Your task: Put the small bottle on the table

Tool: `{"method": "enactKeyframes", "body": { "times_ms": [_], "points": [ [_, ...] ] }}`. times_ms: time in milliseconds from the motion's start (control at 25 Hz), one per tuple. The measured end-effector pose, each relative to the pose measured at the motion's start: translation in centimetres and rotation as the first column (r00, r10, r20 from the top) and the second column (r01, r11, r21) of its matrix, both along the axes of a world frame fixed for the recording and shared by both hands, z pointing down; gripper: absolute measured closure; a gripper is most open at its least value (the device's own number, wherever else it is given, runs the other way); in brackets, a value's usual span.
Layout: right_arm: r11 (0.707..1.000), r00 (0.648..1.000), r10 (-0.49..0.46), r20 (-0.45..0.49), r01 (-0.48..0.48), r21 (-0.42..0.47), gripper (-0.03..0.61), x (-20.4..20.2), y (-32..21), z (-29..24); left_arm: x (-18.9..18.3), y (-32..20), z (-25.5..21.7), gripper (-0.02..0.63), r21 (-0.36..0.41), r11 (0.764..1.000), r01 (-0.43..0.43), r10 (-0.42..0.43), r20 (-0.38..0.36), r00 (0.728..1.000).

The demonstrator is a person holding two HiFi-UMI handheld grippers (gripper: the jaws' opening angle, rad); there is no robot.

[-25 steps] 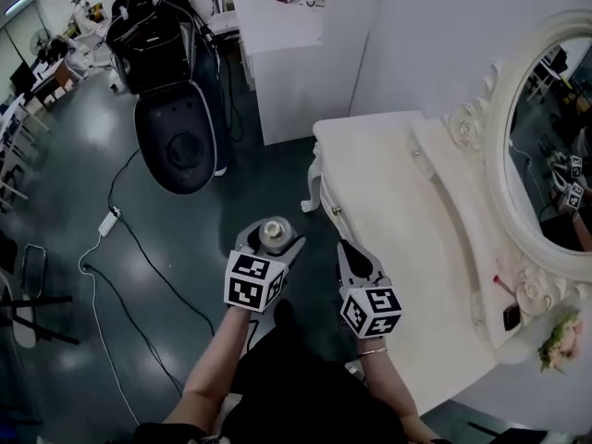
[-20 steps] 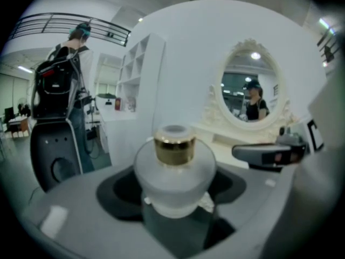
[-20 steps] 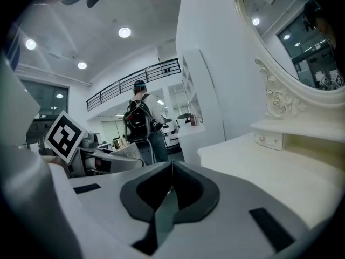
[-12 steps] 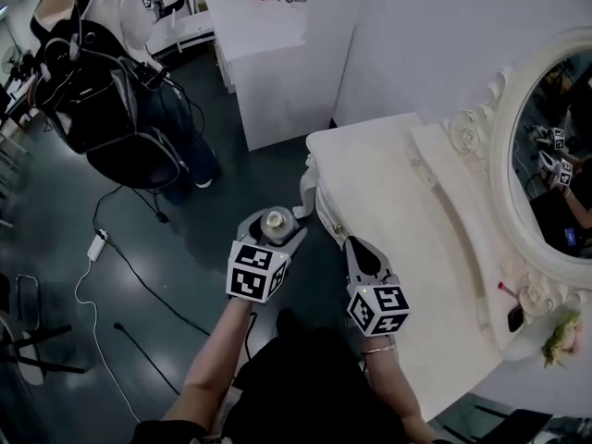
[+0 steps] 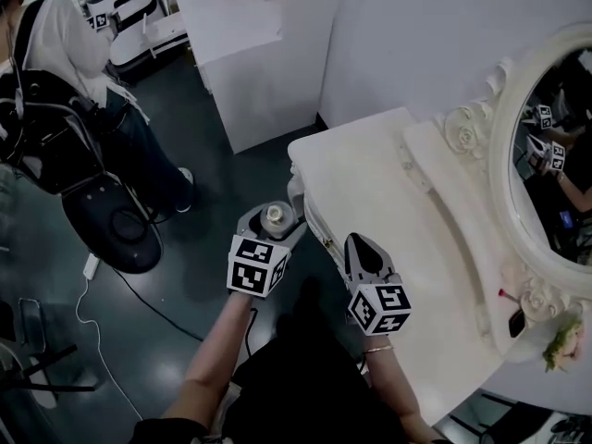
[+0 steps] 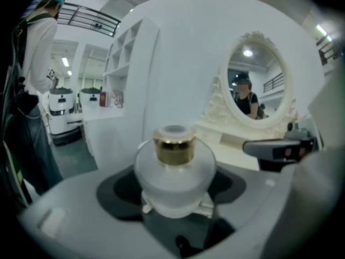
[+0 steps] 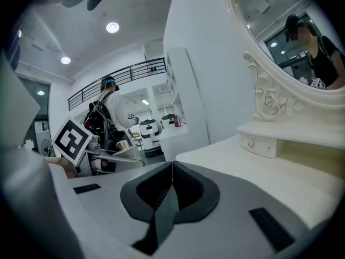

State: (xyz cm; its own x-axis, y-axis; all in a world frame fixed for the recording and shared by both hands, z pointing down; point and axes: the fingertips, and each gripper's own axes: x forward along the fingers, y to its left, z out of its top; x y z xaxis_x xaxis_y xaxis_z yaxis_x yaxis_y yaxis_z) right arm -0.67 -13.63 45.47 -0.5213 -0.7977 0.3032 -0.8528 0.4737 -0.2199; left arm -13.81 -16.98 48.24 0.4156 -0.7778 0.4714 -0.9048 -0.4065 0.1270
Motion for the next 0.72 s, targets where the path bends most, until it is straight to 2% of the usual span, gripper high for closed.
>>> {"method": "enactKeyframes", "body": {
  "times_ms": [720],
  "points": [
    [0.997, 0.999, 0.045, -0.014, -0.046, -0.061, 0.574, 3.7, -10.4, 2.7, 8.2, -15.7, 3.4, 0.276, -0.03, 0.99, -0.136, 0.137, 0.04, 0.99]
  ]
}}
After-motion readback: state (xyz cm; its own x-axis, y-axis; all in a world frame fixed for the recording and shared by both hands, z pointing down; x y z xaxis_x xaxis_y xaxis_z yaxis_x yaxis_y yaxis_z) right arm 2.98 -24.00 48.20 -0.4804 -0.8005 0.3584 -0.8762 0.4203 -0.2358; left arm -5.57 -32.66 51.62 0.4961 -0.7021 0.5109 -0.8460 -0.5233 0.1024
